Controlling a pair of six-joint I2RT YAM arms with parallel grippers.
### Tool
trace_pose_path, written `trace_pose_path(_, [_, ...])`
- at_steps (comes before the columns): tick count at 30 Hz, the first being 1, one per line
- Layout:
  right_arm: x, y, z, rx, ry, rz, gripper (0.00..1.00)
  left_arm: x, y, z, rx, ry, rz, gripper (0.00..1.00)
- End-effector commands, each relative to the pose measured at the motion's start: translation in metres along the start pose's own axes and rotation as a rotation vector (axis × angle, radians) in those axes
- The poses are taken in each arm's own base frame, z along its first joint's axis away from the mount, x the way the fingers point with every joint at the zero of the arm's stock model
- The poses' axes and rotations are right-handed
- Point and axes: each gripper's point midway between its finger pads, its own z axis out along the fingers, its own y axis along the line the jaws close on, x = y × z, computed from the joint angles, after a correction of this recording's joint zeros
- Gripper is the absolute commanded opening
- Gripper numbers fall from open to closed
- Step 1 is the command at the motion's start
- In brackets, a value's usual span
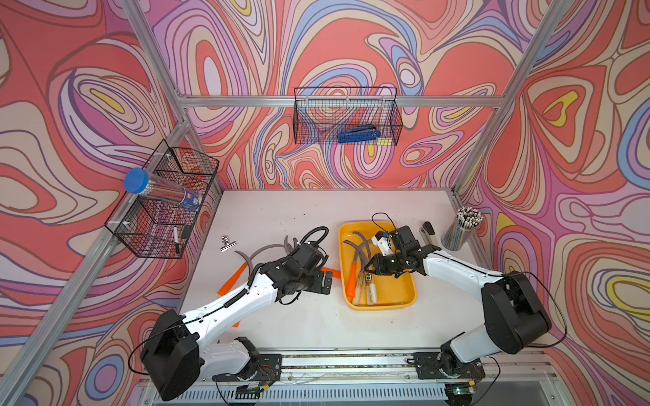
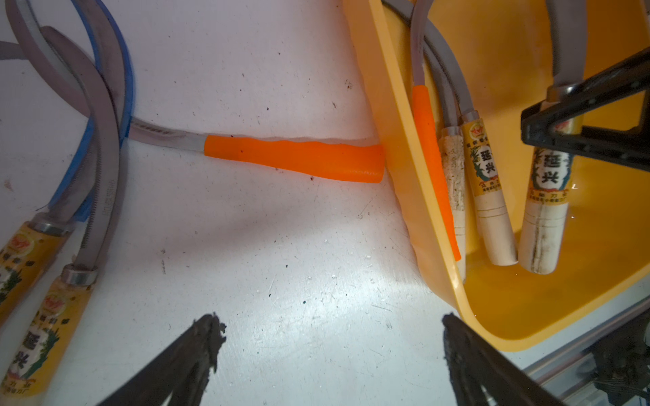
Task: Put small sickles into storage boxes
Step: Place the sickle in the storage box, then pick up the sickle at the center of the board.
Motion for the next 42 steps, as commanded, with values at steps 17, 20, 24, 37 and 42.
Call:
trace_pose_path(17, [0.001,-0.037,0.007,0.176,0.013,0.033,0.75,-0.009,0.013,-0.005,-0.091,-0.008,-0.005,1.00])
trace_pose_path(20, [-0.004,-0.033,0.000,0.180,-0.013,0.029,0.98,-0.011,0.022,-0.009,-0.132,-0.011,-0.030,1.00])
trace_pose_path(24, [-0.012,-0.024,-0.013,0.170,-0.052,0.026,0.98,-0.007,0.045,-0.012,-0.186,0.009,-0.099,1.00])
trace_pose_path(37, [-0.023,0.011,-0.039,0.026,-0.175,0.014,0.98,0.023,0.124,-0.006,-0.323,0.060,-0.417,0.99])
trace_pose_path(42, [-0.018,0.012,-0.035,0.006,-0.169,0.021,0.98,0.027,0.141,0.001,-0.346,0.038,-0.493,0.99])
